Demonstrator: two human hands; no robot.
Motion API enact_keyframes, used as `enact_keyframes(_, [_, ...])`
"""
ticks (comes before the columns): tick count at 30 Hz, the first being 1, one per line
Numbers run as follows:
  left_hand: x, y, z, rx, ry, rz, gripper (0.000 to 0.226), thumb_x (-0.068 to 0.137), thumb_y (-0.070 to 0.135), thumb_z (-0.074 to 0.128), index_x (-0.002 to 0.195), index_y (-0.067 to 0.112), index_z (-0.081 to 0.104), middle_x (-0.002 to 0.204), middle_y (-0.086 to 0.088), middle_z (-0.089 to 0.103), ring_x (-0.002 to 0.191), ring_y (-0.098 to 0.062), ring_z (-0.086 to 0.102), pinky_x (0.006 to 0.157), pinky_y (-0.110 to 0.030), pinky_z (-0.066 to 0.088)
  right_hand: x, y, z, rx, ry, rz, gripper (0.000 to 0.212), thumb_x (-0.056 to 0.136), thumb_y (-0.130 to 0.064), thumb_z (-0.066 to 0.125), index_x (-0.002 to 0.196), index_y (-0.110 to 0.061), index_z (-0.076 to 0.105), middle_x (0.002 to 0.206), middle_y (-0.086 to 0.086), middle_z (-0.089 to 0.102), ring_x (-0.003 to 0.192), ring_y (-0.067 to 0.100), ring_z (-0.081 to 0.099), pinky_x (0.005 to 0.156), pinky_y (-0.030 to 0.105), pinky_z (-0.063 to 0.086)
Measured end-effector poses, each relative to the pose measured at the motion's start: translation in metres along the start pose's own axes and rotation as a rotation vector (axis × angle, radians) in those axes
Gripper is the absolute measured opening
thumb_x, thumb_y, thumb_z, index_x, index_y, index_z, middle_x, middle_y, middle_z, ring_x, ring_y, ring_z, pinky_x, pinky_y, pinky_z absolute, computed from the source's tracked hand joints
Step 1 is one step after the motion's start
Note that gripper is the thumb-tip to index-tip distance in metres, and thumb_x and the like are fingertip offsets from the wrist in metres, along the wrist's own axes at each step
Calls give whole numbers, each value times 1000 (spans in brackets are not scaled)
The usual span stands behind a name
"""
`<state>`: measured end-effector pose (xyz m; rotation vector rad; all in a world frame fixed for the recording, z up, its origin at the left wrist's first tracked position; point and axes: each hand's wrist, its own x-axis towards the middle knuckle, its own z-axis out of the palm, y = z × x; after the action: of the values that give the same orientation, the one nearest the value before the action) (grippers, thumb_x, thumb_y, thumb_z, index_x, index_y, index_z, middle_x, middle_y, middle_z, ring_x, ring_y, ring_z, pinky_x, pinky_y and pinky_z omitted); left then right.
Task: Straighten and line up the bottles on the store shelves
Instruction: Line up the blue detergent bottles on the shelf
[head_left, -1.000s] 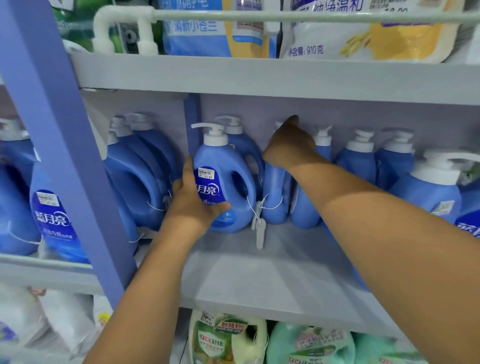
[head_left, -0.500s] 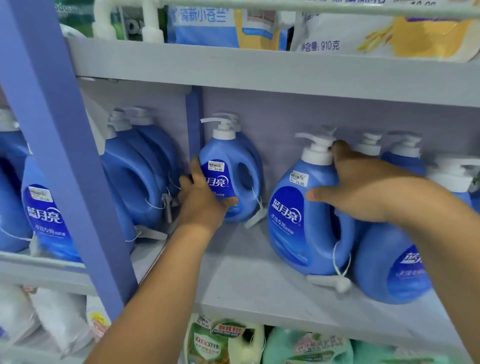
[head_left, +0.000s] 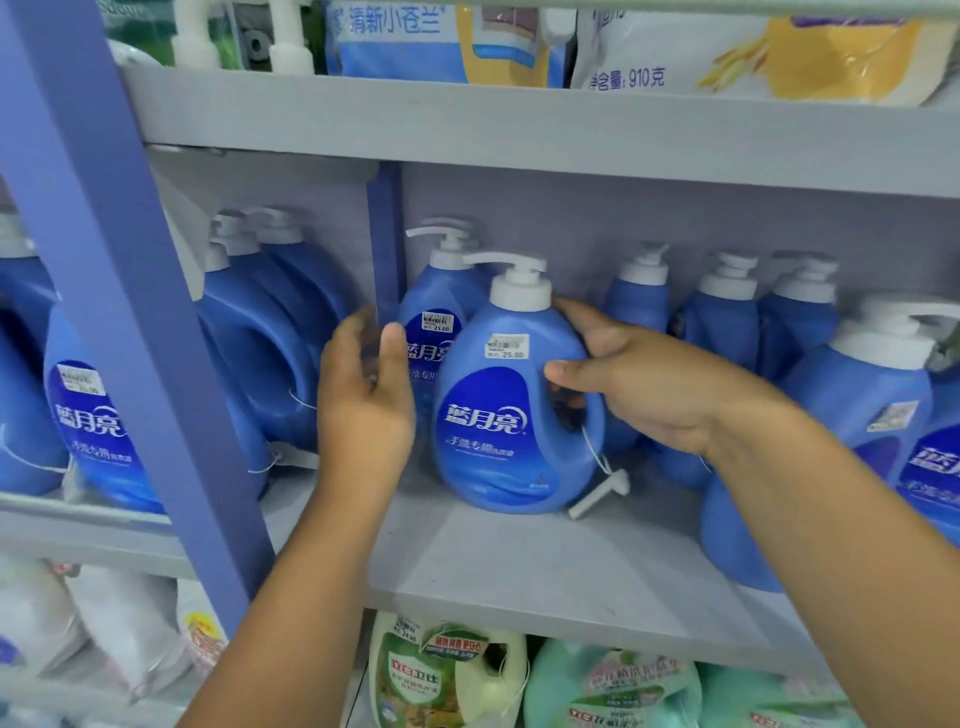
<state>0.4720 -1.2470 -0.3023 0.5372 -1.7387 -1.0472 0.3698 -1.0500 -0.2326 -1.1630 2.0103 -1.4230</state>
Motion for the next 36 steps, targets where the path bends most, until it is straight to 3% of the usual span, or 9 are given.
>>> enact_keyframes(2, [-18, 11, -12, -118, -142, -13, 44, 98, 45, 61, 137, 29, 53, 122, 18, 62, 101, 16, 59, 85, -7, 48, 13, 2, 18, -130, 74, -22, 57, 99, -2, 54, 146, -32, 45, 123, 3, 70, 97, 13, 63, 89, 35, 52])
enact_keyframes(7, [-22, -4, -12, 131, -259, 109, 125, 60, 48, 93, 157, 40, 16, 146, 16, 31, 136, -8, 38, 106, -24, 39, 27, -12, 31, -255, 125, 19, 36, 98, -10, 59, 132, -22, 60, 126, -5, 69, 117, 10, 63, 101, 25, 50])
enact_keyframes(10, [-18, -10, -6, 128, -248, 91, 129, 60, 42, 96, 159, 38, 12, 151, 11, 29, 133, -1, 31, 102, -10, 27, 26, -35, -5, -547, 531, 2, 19, 92, -23, 53, 104, -18, 67, 107, 2, 67, 108, 21, 62, 79, 15, 46])
enact_keyframes(12, [-16, -11, -1, 124, -256, 54, 128, 63, 40, 96, 159, 37, 11, 153, 9, 27, 127, 5, 27, 95, -4, 23, 23, -46, -29, -759, 660, 174, 33, 96, -30, 53, 121, -11, 61, 125, 11, 60, 111, 30, 61, 81, 23, 44])
enact_keyframes(18, [-10, -16, 11, 132, -209, -13, 128, 57, 44, 96, 157, 34, 17, 151, 2, 30, 139, -19, 34, 99, -26, 31, 31, -47, -43, -790, 501, 478, 39, 95, -41, 62, 91, -4, 55, 93, 14, 65, 76, 30, 65, 65, 33, 55])
enact_keyframes(22, [-12, -18, 10, 150, -194, 15, 127, 57, 47, 95, 157, 32, 17, 151, 2, 31, 139, -20, 34, 100, -29, 32, 46, -48, -42, -792, 560, 473, 84, 84, -45, 78, 137, 5, 37, 120, 15, 60, 100, 38, 67, 80, 44, 59])
enact_keyframes(27, [-16, -24, 4, 109, -194, 30, 121, 62, 46, 94, 156, 36, 18, 149, 7, 31, 139, -15, 34, 99, -29, 35, 57, -38, -48, -526, 499, 471, 68, 81, -20, 79, 132, -10, 35, 116, 11, 56, 81, 41, 72, 70, 56, 63])
enact_keyframes(33, [-19, -25, 3, 58, -194, 33, 117, 66, 41, 93, 156, 39, 18, 149, 13, 30, 137, -9, 34, 97, -27, 34, 58, -44, -67, -549, 334, 420, 65, 91, -23, 76, 146, -12, 43, 151, -9, 49, 128, 21, 57, 103, 35, 51])
enact_keyframes(36, [-20, -28, 3, 32, -199, 20, 116, 68, 40, 92, 156, 41, 17, 142, 19, 28, 135, -7, 35, 96, -26, 35, 58, -45, -74, -454, 296, 392, 80, 91, -12, 76, 156, -14, 29, 138, -18, 51, 124, 7, 53, 83, 18, 53])
